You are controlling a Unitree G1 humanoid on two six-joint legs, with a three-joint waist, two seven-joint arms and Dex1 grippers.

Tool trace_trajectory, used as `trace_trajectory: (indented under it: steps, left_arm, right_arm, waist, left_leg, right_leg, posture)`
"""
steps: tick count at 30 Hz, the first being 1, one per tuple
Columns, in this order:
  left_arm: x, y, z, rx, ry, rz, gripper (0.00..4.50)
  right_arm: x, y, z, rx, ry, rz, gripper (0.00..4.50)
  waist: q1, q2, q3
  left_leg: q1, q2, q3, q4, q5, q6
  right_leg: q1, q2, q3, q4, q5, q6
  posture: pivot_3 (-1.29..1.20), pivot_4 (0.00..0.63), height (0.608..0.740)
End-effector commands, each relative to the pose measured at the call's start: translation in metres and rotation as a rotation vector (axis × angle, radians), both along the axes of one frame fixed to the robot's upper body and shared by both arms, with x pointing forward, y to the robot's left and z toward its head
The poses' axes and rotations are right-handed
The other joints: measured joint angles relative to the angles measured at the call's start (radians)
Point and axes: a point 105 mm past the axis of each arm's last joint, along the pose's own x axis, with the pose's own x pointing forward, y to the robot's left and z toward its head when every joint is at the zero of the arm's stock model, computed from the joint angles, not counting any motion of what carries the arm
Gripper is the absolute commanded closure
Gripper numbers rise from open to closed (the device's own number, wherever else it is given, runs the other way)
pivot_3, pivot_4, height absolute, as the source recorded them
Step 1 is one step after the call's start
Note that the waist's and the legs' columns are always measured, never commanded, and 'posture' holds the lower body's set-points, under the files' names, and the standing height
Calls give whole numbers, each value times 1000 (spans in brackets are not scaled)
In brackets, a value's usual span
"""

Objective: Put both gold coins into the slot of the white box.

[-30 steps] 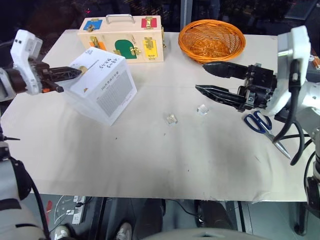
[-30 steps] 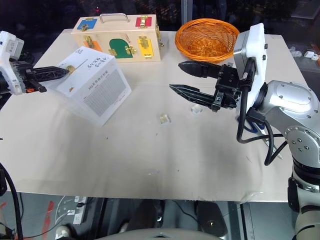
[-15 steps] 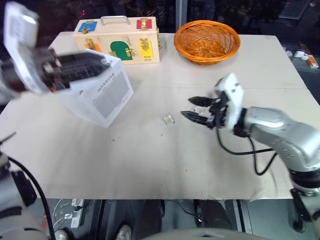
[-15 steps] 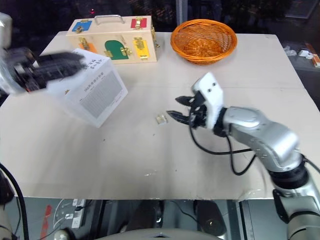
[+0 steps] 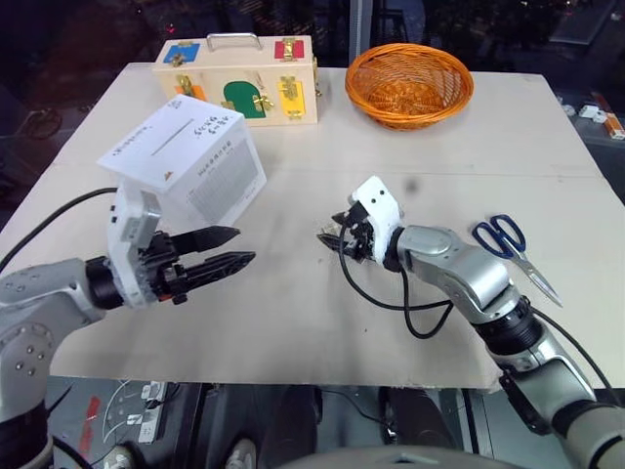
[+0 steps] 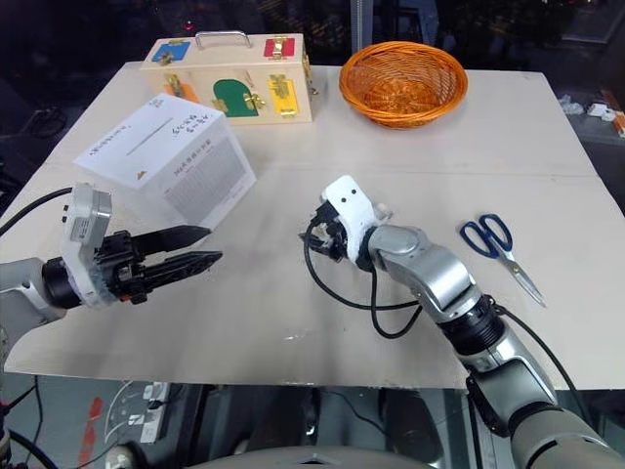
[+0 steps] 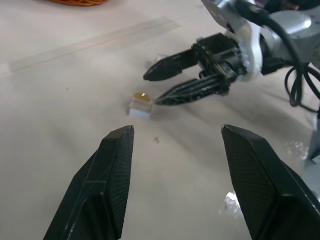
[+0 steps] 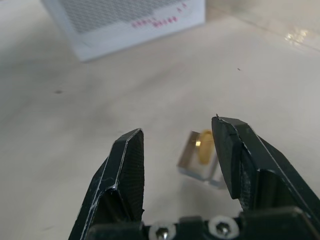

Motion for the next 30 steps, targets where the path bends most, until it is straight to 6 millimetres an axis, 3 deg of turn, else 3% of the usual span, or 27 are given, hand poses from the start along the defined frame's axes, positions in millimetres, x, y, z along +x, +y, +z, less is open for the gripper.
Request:
trace_trajectory:
  steps: [1, 7, 11, 12, 26, 27, 29, 30]
  left_arm:
    - [-6, -4, 13, 27, -73, -37, 1649]
    - [-5, -6, 17, 44, -106, -51, 1649]
    - [-4, -4, 17, 54, -105, -49, 1496]
    - [-4, -3, 17, 55, -104, -48, 1496]
    - [-6, 2, 12, 86, -91, -59, 1496]
    - [-6, 2, 12, 87, -90, -59, 1496]
    - [-5, 2, 12, 88, -91, -58, 1496]
    - [-5, 2, 12, 89, -92, -58, 1496]
  right_arm:
    - [6, 3, 9, -1, -55, -11, 2129]
    - [11, 3, 5, -20, -56, -37, 2129]
    - [10, 4, 5, -27, -59, -29, 3333]
    - [10, 4, 5, -28, -60, -29, 3413]
    - [12, 2, 4, -31, -52, -33, 3413]
    - [13, 2, 4, -31, -52, -34, 4030]
    - [13, 2, 4, -31, -50, -36, 4446]
    - [13, 2, 4, -30, -47, -37, 4446]
  waist:
    - [1, 0, 0]
    - [-2, 0, 0]
    - [-2, 0, 0]
    - [-2, 0, 0]
    - [-2, 0, 0]
    - [-2, 0, 0]
    - [-2, 0, 0]
    - [-2, 0, 0]
  left_leg:
    - [0, 0, 0, 0, 0, 0]
    - [0, 0, 0, 0, -1, 1]
    - [0, 0, 0, 0, -1, 1]
    - [0, 0, 0, 0, -1, 1]
    - [0, 0, 0, 0, -1, 2]
    - [0, 0, 0, 0, -1, 2]
    - [0, 0, 0, 0, -1, 2]
    - [0, 0, 0, 0, -1, 2]
  right_leg:
    - [0, 0, 0, 0, 0, 0]
    - [0, 0, 0, 0, 0, 0]
    - [0, 0, 0, 0, 0, 0]
    - [0, 0, 0, 0, 0, 0]
    - [0, 0, 0, 0, 0, 0]
    - [0, 0, 0, 0, 0, 0]
    - [0, 0, 0, 0, 0, 0]
    - [0, 0, 0, 0, 0, 0]
  posture:
    - [0, 150, 726]
    - [0, 150, 726]
    - [0, 150, 726]
    - [0, 150, 726]
    - [0, 150, 726]
    - [0, 150, 726]
    - [0, 150, 726]
    - [0, 150, 726]
